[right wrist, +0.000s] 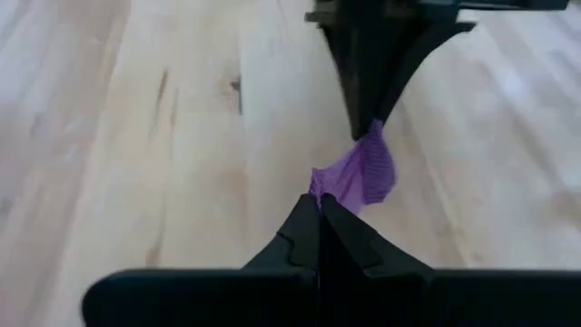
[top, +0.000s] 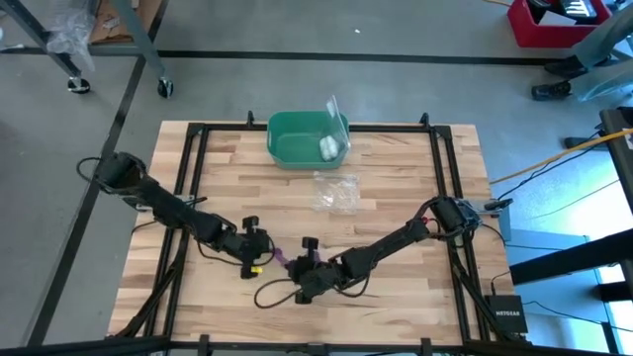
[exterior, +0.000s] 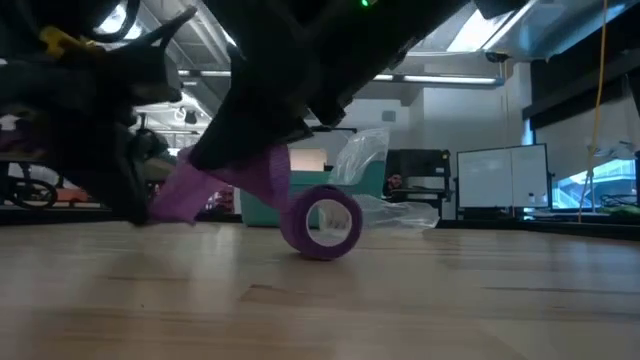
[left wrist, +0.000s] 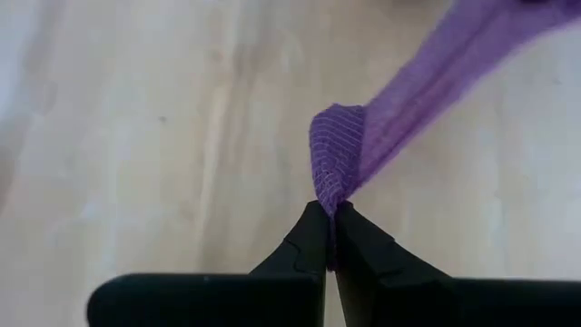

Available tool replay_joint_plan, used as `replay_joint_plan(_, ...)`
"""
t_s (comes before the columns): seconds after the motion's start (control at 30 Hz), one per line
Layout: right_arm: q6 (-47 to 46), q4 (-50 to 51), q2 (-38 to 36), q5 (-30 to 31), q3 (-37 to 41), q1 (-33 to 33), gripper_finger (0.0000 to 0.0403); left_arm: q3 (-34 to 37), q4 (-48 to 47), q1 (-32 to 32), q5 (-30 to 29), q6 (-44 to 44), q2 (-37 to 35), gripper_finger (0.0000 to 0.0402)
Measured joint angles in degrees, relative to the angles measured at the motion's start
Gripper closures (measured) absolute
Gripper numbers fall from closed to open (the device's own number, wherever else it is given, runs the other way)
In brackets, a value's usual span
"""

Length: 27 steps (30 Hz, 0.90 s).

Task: Roll bandage
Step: Roll the violet bandage

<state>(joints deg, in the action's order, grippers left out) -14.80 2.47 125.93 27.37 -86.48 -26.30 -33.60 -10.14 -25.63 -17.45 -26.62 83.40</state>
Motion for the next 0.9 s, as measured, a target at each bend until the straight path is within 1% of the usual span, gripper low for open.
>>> replay_joint_plan(0.07,-2.1,-0.5,0.0,-0.6,0.0,0.5,0.0398,0.0,0.6,-0.5,1.6,0.1,0.2,0.0400)
replay_joint_plan(0.2,-6.1,-2.9,0.0,-3.2,0.1,1.7,0.0397,0.1,-0.4,-1.8,1.9,-0.6,0.0,0.0400)
replay_joint_plan(0.27,-8.1,-3.0,0.0,-4.7,0.1,2.2,0.0388,0.1,-0.5,-2.3,2.7,-1.1,0.1,0.0399)
replay_joint_plan(0.37,-8.6,-5.3,-0.1,-6.0,0.0,3.0,0.0350,0.3,-1.2,-2.8,3.1,-2.8,0.1,0.0399)
replay_joint_plan(0.47,-4.9,-6.2,-0.1,-6.6,-0.1,3.4,0.0290,0.2,-2.6,-2.7,4.9,-3.1,-0.5,0.0394)
replay_joint_plan(0.57,0.6,-5.1,-0.5,-5.3,-2.1,3.7,0.0228,0.2,-5.2,-2.6,7.2,-5.0,-2.0,0.0363)
replay_joint_plan(0.6,2.5,-4.7,-0.8,-5.4,-3.3,3.7,0.0208,0.2,-5.7,-2.7,8.1,-5.5,-2.6,0.0348)
replay_joint_plan(0.7,8.0,-0.9,-1.4,-5.7,-7.7,4.2,0.0161,0.2,-6.0,-3.2,8.5,-5.9,-4.3,0.0295)
replay_joint_plan(0.8,10.2,6.7,-1.3,-6.7,-11.8,4.8,0.0134,0.2,-9.0,-3.5,10.4,-6.5,-6.1,0.0249)
replay_joint_plan(0.9,10.5,17.6,-1.8,-7.0,-16.1,5.3,0.0125,0.2,-12.1,-3.8,11.8,-9.4,-8.3,0.0222)
